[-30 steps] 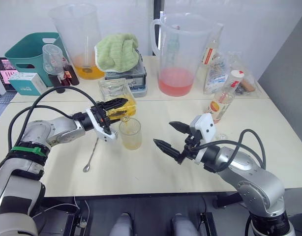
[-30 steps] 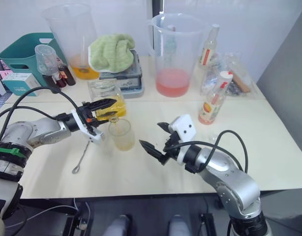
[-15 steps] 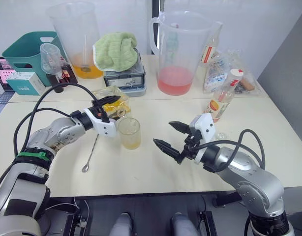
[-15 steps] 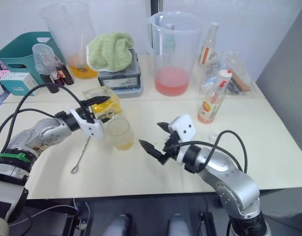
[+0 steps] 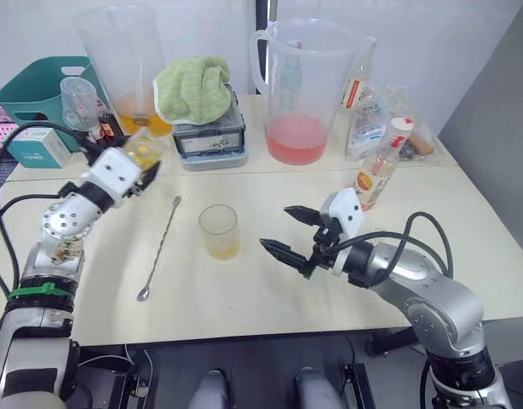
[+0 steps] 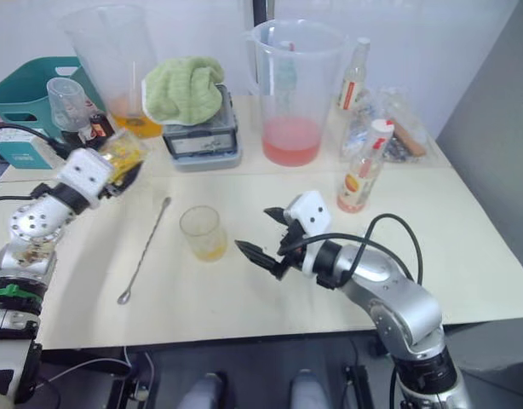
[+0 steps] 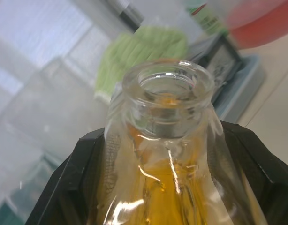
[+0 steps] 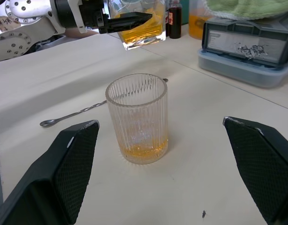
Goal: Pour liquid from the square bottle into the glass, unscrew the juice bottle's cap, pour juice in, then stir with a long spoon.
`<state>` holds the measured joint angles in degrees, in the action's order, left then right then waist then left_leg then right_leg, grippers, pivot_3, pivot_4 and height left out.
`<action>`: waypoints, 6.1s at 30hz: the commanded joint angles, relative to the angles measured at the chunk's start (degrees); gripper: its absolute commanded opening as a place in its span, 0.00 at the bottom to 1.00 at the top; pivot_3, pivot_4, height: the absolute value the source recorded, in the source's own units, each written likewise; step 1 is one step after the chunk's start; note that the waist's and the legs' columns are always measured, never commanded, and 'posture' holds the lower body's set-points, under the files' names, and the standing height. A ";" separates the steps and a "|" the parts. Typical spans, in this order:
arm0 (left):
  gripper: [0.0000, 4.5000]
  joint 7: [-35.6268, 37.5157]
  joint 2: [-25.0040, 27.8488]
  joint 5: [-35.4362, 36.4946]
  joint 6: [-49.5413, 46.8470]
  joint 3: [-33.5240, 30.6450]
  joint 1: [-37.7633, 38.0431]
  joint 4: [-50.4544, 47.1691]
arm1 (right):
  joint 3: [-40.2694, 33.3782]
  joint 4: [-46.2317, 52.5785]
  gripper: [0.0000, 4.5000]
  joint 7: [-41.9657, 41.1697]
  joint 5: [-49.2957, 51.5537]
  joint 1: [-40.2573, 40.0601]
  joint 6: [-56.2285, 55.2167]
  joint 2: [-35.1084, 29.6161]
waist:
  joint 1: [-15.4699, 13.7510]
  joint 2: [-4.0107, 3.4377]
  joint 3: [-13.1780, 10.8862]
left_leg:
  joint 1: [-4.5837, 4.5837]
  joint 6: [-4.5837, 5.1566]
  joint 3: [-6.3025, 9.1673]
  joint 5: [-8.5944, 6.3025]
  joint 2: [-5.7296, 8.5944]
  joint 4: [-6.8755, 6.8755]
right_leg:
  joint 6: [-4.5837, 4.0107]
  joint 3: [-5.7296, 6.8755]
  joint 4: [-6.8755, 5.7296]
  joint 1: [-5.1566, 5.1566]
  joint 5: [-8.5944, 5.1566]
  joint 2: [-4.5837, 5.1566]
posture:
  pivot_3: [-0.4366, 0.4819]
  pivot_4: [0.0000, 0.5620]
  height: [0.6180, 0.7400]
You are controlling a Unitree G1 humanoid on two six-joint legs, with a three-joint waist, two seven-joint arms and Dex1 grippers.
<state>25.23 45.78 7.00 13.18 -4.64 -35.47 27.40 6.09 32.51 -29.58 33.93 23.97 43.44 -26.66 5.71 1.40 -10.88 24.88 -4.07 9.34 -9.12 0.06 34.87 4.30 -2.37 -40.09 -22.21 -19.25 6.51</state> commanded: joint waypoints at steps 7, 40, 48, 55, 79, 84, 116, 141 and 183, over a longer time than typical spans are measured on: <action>0.63 -8.56 -3.71 19.99 -40.67 -18.71 4.86 -21.17 | 0.54 -2.95 1.00 -6.42 -0.22 3.96 -3.01 -0.75 | -0.25 0.12 0.07 | 0.01 -0.01 0.11 0.00 0.01 0.06 | 0.00 0.03 -0.02 0.03 0.00 -0.01 | 0.48 0.27 1.00; 0.99 -8.35 -10.28 20.13 -41.49 -22.79 11.56 -24.25 | -0.51 -1.35 1.00 -6.19 0.36 3.59 -2.06 -1.06 | -0.44 0.25 0.25 | -0.35 -0.03 -0.10 0.02 -0.03 -0.01 | -0.01 -0.08 0.01 0.15 0.01 0.02 | 0.48 0.27 1.00; 0.99 -7.55 -10.42 27.40 -45.68 -28.27 17.08 -36.38 | -1.96 -0.61 1.00 -5.76 0.93 2.39 -1.44 -2.24 | -0.51 0.25 0.25 | -0.35 -0.03 -0.11 0.01 -0.04 -0.03 | -0.01 -0.09 0.02 0.14 0.01 0.02 | 0.48 0.27 1.00; 0.99 0.78 -6.33 37.45 -50.98 -39.63 28.88 -42.43 | -10.47 -0.60 1.00 -4.74 2.50 -1.97 -1.12 -6.74 | -1.13 0.24 0.24 | -0.36 0.00 -0.18 0.00 -0.05 -0.06 | -0.01 -0.17 0.10 0.14 0.00 0.02 | 0.48 0.27 1.00; 0.99 29.02 -4.33 25.54 -20.07 -40.28 45.20 -14.97 | -39.72 -14.52 1.00 -4.52 -4.16 -29.71 -18.43 -10.14 | -3.20 0.19 0.28 | -1.06 0.19 -0.48 -0.16 -0.19 -0.29 | -0.22 -0.20 1.02 1.14 0.03 0.01 | 0.48 0.27 1.00; 0.99 30.14 -4.47 25.40 -17.74 -39.69 44.99 -13.59 | -39.28 -15.89 1.00 -4.45 -4.40 -29.83 -19.98 -9.56 | -3.23 0.17 0.29 | -1.09 0.18 -0.49 -0.16 -0.19 -0.33 | -0.22 -0.20 1.02 1.15 0.03 0.01 | 0.48 0.27 1.00; 0.99 34.25 -4.62 43.68 -39.39 -20.47 42.55 -53.12 | -24.42 -28.19 1.00 9.81 -5.67 10.28 -3.25 -9.31 | -3.05 -0.12 0.26 | -1.10 0.19 -0.53 -0.15 -0.22 -0.53 | -0.27 -0.22 1.16 1.12 0.04 -0.02 | 0.48 0.27 1.00; 1.00 32.10 -5.76 42.77 -38.23 -19.43 44.01 -55.65 | -21.01 -47.37 0.35 2.91 -12.59 23.57 -8.76 -10.12 | -3.01 -0.22 0.20 | -1.07 0.19 -0.55 -0.15 -0.23 -0.61 | -0.28 -0.23 1.24 1.07 0.04 -0.02 | 0.48 0.27 1.00; 1.00 41.96 0.29 41.35 -35.89 -26.38 48.45 -50.67 | -1.44 6.77 0.30 -0.31 15.98 9.56 8.14 -0.83 | -3.03 -0.40 0.06 | -1.04 0.19 -0.54 -0.15 -0.31 -0.68 | -0.30 -0.21 1.24 0.97 0.02 -0.08 | 0.48 0.27 1.00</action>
<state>66.22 45.46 48.12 -23.78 -28.77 12.66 -21.80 3.47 38.70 -28.26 51.75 32.70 55.28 -27.92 2.68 1.01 -10.82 23.84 -3.88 8.80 -9.27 -0.26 34.18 4.01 -2.58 -38.86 -21.27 -19.23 6.42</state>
